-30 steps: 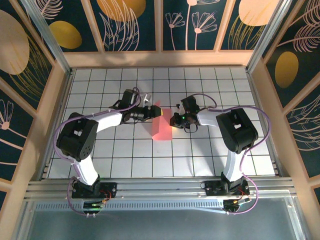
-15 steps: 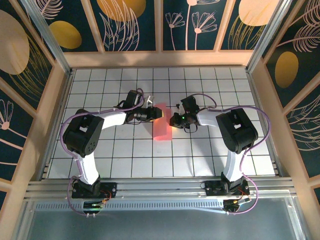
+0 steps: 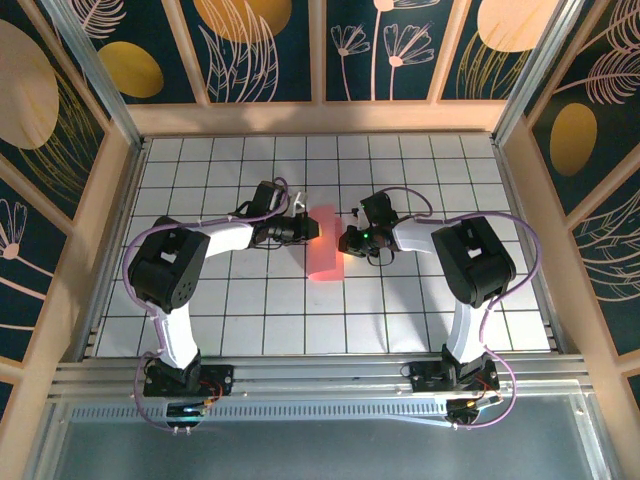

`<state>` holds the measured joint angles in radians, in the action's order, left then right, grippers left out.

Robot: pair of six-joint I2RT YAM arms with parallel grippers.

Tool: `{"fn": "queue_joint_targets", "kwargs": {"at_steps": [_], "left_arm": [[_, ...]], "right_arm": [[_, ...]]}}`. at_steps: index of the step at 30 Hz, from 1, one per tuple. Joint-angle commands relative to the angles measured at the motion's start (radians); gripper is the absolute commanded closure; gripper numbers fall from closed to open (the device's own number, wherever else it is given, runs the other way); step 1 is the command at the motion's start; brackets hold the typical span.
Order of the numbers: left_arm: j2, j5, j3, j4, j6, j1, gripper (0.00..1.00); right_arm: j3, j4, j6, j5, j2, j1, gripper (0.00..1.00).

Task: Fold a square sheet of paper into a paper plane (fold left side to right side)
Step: First fold in half a square sheet of paper at the center of the table.

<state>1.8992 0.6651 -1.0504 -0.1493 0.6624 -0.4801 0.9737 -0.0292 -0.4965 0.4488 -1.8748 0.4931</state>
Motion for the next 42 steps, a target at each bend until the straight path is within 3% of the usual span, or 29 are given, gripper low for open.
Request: {"fn": "queue_joint_targets", "kwargs": {"at_steps": [1, 4, 17, 22, 31, 35, 42], "left_arm": [[0.016, -0.017, -0.016, 0.025, -0.005, -0.005, 0.96], [0.023, -0.027, -0.017, 0.031, -0.006, -0.005, 1.0], [0.026, -0.046, -0.019, 0.056, -0.015, -0.005, 1.0], [0.022, -0.042, -0.019, 0.057, -0.018, -0.005, 1.0], [0.02, -0.027, -0.016, 0.057, -0.02, -0.006, 1.0], [0.019, -0.025, -0.014, 0.057, -0.023, -0.006, 1.0], [0.017, -0.022, -0.01, 0.057, -0.025, -0.006, 1.0]], "right_arm": [[-0.011, -0.044, 0.007, -0.036, -0.025, 0.03, 0.9], [-0.01, -0.038, 0.004, -0.035, -0.016, 0.03, 0.9], [-0.014, -0.015, -0.021, -0.068, 0.085, 0.016, 0.88], [-0.032, -0.048, 0.004, -0.084, 0.16, -0.024, 0.79], [-0.144, 0.239, -0.056, 0.27, 0.2, -0.071, 0.44], [-0.136, 0.326, -0.097, 0.322, 0.139, -0.07, 0.42], [-0.049, 0.311, -0.073, 0.341, 0.012, -0.043, 0.45]]}}
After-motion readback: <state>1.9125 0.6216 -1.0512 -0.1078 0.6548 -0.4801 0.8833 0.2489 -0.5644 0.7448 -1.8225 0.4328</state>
